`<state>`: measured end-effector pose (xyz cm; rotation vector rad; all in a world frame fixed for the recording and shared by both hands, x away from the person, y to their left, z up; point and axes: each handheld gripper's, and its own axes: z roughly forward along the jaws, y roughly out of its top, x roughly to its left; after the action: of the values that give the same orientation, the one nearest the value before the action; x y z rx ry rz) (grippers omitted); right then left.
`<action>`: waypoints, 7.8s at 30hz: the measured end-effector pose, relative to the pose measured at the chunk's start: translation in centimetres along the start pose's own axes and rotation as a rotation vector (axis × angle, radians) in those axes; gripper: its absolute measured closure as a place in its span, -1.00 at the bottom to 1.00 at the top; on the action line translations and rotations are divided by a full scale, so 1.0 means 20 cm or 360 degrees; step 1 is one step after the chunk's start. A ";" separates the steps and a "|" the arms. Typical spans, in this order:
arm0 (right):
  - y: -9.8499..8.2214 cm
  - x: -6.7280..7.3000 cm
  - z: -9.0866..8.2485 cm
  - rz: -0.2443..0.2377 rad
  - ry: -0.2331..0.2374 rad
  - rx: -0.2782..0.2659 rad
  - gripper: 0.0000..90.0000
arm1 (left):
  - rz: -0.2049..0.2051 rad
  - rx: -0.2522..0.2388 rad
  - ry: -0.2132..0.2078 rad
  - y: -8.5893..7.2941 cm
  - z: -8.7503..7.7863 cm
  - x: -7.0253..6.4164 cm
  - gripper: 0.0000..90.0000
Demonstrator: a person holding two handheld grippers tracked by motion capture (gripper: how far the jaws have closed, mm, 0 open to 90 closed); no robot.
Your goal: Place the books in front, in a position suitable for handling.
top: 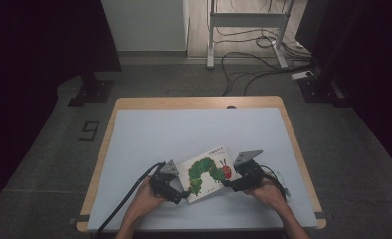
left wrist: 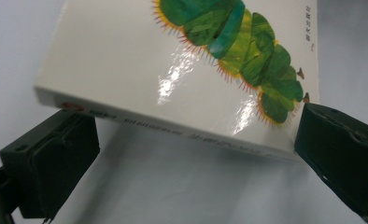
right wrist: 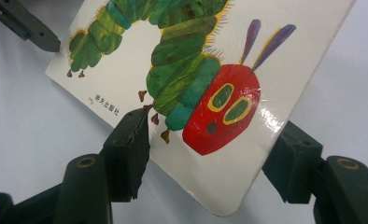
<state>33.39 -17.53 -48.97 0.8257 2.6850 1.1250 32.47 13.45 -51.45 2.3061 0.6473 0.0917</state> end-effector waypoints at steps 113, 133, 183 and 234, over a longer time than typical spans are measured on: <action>-0.02 -0.10 -0.24 0.0119 -0.0328 -0.0106 -0.44 | 0.0085 -0.0202 0.0258 0.11 -0.24 -0.05 0.46; -0.30 -0.13 -0.41 0.0242 -0.0410 0.0017 -0.61 | 0.0076 -0.0205 0.0268 0.11 -0.25 -0.05 0.48; -0.27 -0.04 -0.40 0.0190 -0.0274 -0.0059 0.56 | 0.0082 -0.0195 0.0286 0.10 -0.25 -0.06 0.50; 0.24 0.30 0.28 -0.0215 0.0041 -0.0049 0.55 | 0.0117 -0.0186 0.0292 0.10 -0.26 -0.06 0.52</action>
<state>32.05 -8.09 -49.08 0.6185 2.6903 1.1505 31.07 14.95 -46.25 2.2245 0.6307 0.3697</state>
